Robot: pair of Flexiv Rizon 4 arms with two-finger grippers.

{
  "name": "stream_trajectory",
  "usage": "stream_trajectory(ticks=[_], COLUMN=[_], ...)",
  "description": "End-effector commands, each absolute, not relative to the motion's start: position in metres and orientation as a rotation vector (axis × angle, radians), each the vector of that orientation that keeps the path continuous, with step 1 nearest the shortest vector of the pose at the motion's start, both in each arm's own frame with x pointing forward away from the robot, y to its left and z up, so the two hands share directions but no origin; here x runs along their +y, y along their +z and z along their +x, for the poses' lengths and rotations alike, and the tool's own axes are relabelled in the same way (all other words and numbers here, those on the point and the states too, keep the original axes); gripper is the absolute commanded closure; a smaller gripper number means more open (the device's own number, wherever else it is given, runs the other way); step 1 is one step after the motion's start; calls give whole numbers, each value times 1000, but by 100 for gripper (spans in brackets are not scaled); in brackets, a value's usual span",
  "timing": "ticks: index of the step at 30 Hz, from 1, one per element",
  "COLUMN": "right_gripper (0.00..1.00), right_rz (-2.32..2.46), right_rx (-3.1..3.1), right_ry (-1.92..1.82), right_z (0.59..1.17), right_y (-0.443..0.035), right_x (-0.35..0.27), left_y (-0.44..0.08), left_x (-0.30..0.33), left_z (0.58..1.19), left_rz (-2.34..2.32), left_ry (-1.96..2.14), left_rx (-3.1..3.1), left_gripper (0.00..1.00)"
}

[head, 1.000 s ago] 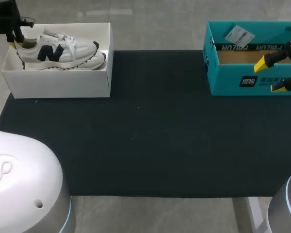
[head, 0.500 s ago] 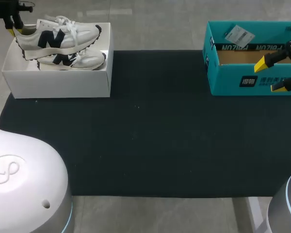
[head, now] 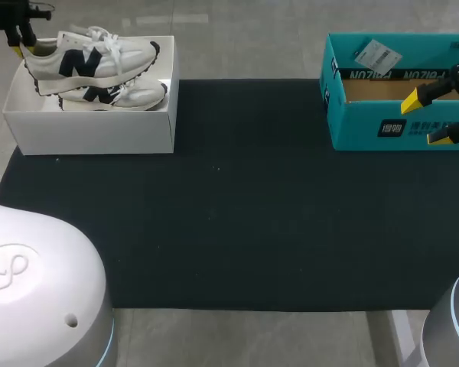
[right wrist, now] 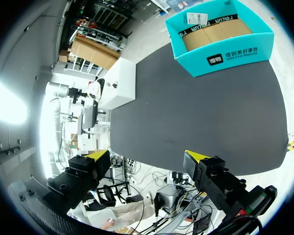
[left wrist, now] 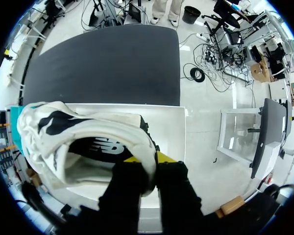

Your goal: Take the shoe out of the shoebox, open the shoe tongue, remove and reinsert the insole, then place the shoe into the shoebox

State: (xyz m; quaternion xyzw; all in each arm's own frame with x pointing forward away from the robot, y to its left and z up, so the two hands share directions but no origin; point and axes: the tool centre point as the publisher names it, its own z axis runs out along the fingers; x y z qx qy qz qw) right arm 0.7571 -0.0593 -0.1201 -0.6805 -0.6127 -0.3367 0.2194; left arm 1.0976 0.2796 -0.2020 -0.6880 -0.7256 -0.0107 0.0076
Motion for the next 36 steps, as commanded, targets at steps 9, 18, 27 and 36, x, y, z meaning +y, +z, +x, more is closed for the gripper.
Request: stream_trajectory(ticks=[9, 18, 27, 36], right_gripper=[0, 0, 0, 0], right_rz=[-1886, -1886, -1886, -1886], right_rx=[-1695, -1695, -1695, -1695], right_ry=[-927, -927, -927, -927], right_z=[758, 758, 758, 758], right_y=[-120, -120, -120, -120], right_x=[-58, -58, -58, -58], left_y=[-190, -173, -152, -138], left_x=[275, 262, 240, 205], left_z=[1083, 1046, 1001, 960], left_rz=[-2120, -2056, -2067, -2072], left_ry=[-109, -194, -223, -287], left_rx=[-2280, -2342, -2367, -2360], left_gripper=[100, 100, 100, 100])
